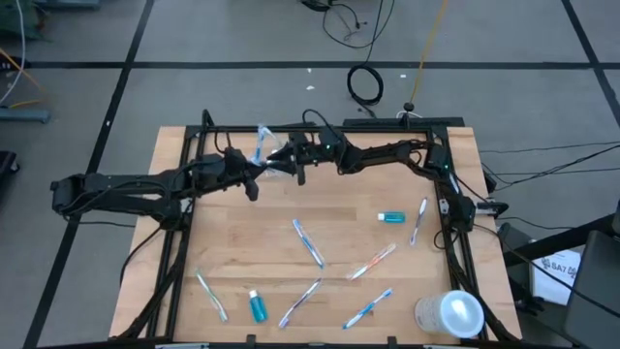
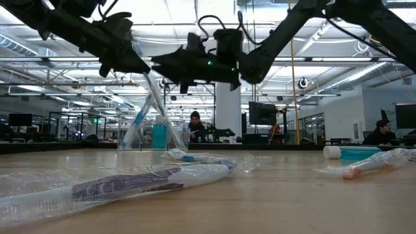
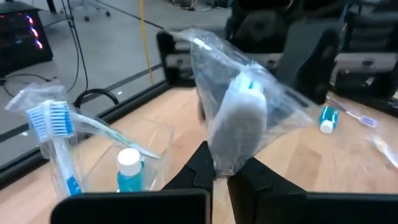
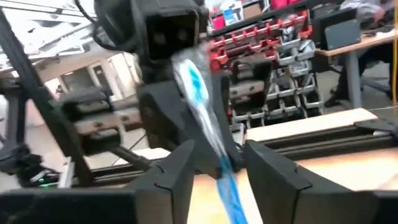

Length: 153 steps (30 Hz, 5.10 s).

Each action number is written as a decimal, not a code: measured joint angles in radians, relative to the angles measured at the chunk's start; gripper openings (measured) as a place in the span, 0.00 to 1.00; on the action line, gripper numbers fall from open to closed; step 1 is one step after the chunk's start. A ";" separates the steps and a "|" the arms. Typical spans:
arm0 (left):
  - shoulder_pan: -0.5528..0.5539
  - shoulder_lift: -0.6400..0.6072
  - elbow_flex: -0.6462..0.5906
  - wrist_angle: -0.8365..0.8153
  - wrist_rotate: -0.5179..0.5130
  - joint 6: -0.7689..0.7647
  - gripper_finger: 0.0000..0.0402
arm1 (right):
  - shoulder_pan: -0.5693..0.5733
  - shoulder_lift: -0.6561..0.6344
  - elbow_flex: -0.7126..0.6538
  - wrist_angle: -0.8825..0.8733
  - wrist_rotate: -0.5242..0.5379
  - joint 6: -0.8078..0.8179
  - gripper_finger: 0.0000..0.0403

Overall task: Pick & Place toothbrushing station
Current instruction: Put the blue toothbrush into the transparent organizer, then put the green toothbrush into the transparent organizer

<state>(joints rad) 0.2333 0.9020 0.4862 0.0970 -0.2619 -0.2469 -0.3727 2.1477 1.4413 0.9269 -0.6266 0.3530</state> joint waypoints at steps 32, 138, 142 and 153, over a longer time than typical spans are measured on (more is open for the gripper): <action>0.250 0.601 0.493 -0.207 0.032 0.068 0.05 | -0.051 -0.948 -0.943 -0.001 0.469 -0.648 0.40; -1.201 0.742 0.312 -0.555 0.271 -0.128 0.34 | 0.177 -0.944 -0.942 -0.093 0.474 -0.740 0.39; -1.176 0.742 0.311 -0.554 0.286 -0.092 0.21 | 0.177 -0.944 -0.942 -0.093 0.474 -0.740 0.39; -1.098 0.702 0.322 -0.569 0.284 0.043 0.04 | 0.177 -0.944 -0.942 -0.091 0.474 -0.735 0.39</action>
<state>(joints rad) -0.8642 1.6039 0.8082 -0.4719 0.0220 -0.2044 -0.1959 1.2034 0.4995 0.8359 -0.1528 -0.3818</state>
